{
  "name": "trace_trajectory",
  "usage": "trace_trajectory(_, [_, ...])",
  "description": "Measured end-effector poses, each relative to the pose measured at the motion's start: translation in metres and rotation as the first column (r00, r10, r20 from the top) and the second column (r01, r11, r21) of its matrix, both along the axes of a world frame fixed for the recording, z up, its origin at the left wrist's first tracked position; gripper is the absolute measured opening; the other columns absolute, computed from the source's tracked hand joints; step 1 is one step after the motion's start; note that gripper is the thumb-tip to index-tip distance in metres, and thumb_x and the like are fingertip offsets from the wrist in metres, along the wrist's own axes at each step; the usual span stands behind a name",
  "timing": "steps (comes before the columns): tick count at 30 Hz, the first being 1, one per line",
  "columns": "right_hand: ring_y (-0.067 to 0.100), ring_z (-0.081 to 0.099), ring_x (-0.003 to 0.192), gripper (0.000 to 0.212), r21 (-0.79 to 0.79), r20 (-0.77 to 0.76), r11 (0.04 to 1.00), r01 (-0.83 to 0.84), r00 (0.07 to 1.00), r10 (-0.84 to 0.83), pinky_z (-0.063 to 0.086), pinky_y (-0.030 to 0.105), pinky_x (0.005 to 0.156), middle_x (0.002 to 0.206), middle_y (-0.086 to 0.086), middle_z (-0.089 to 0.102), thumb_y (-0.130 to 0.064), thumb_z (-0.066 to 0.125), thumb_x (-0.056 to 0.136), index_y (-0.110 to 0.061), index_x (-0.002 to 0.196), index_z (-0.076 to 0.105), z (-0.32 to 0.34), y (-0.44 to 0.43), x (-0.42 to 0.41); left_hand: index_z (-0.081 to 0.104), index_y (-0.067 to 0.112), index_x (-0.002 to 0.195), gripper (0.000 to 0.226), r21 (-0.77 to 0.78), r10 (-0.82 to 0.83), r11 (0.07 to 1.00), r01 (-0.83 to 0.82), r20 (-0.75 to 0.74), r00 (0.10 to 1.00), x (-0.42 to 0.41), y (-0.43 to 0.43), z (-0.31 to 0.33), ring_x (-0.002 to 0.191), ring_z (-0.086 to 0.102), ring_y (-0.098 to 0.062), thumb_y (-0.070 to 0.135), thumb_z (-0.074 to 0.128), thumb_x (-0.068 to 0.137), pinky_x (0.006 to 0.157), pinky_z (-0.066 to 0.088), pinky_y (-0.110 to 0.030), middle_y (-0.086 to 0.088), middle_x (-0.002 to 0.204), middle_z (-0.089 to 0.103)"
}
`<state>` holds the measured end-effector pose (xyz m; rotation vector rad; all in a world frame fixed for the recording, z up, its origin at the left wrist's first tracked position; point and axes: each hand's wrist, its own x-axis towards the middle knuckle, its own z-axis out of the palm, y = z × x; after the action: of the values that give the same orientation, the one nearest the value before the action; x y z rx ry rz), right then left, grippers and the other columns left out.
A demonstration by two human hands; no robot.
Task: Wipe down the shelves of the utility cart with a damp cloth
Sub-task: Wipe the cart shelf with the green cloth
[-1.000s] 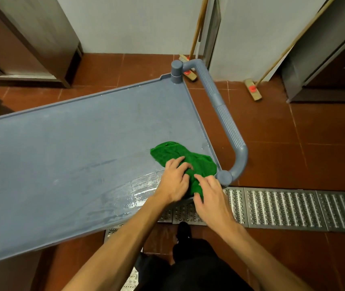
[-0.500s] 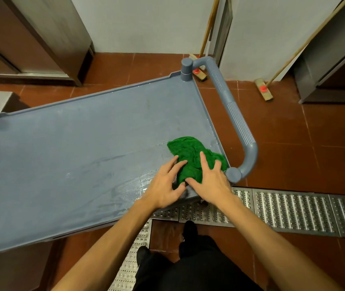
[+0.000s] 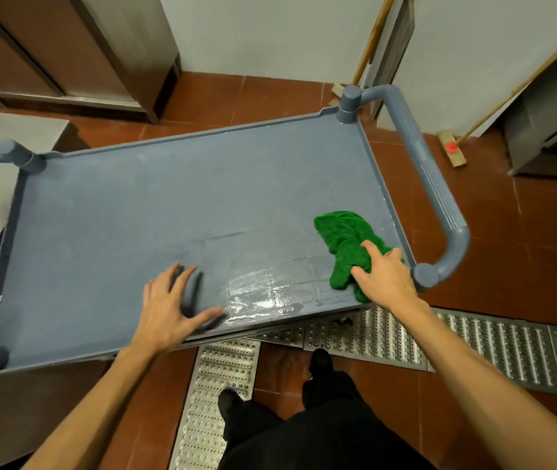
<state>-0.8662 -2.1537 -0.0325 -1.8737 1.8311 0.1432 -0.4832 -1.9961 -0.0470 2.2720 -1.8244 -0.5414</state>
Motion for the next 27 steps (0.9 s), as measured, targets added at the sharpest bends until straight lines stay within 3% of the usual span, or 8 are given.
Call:
trace_trajectory(7, [0.039, 0.058, 0.096, 0.061, 0.005, 0.013, 0.999, 0.049, 0.999, -0.049, 0.048, 0.041, 0.087, 0.125, 0.014, 0.037, -0.046, 0.055, 0.089, -0.039, 0.145, 0.034, -0.004, 0.005, -0.002, 0.037, 0.033, 0.152, 0.123, 0.187, 0.096, 0.976, -0.11, 0.082, 0.992, 0.112, 0.064, -0.001, 0.148, 0.026, -0.031, 0.102, 0.049, 0.05, 0.119, 0.024, -0.053, -0.011, 0.16, 0.031])
trace_trajectory(11, [0.036, 0.062, 0.095, 0.061, 0.016, 0.058, 0.997, 0.08, 0.995, -0.081, 0.049, 0.04, 0.087, 0.121, 0.018, 0.049, -0.042, 0.067, 0.081, -0.038, 0.139, 0.046, -0.002, 0.002, 0.001, 0.039, 0.036, 0.15, 0.128, 0.243, 0.185, 0.951, -0.192, 0.051, 0.981, 0.123, 0.073, -0.002, 0.149, 0.024, -0.03, 0.104, 0.048, 0.043, 0.121, 0.022, -0.05, -0.007, 0.163, 0.025])
trace_trajectory(15, [0.035, 0.066, 0.087, 0.063, 0.078, 0.102, 0.995, 0.055, 0.993, -0.063, 0.054, 0.045, 0.087, 0.117, 0.017, 0.057, -0.036, 0.078, 0.074, -0.038, 0.133, 0.055, 0.002, 0.003, 0.014, 0.036, 0.034, 0.151, 0.131, 0.279, 0.17, 0.944, -0.176, 0.048, 0.984, 0.122, 0.065, 0.007, 0.148, 0.022, -0.032, 0.103, 0.051, 0.04, 0.121, 0.021, -0.05, -0.008, 0.164, 0.021])
trace_trajectory(19, [0.03, 0.057, 0.097, 0.06, 0.1, 0.076, 0.991, -0.086, 0.994, 0.079, 0.047, 0.038, 0.094, 0.113, 0.006, 0.043, -0.032, 0.08, 0.071, -0.042, 0.127, 0.059, 0.003, 0.017, 0.044, 0.032, 0.031, 0.153, 0.123, 0.277, 0.152, 0.948, -0.156, 0.033, 0.988, 0.119, 0.067, 0.009, 0.149, 0.017, -0.033, 0.092, 0.064, 0.051, 0.121, 0.022, -0.052, -0.009, 0.165, 0.017])
trace_trajectory(27, [0.016, 0.049, 0.091, 0.058, 0.119, 0.107, 0.935, -0.334, 0.94, 0.323, 0.036, 0.028, 0.078, 0.105, -0.005, 0.037, -0.034, 0.079, 0.069, -0.05, 0.121, 0.058, -0.002, 0.047, 0.112, 0.028, 0.034, 0.156, 0.128, 0.328, 0.065, 0.943, -0.054, -0.022, 0.998, 0.138, 0.072, 0.016, 0.145, 0.019, -0.03, 0.09, 0.069, 0.048, 0.121, 0.026, -0.05, -0.004, 0.166, 0.013])
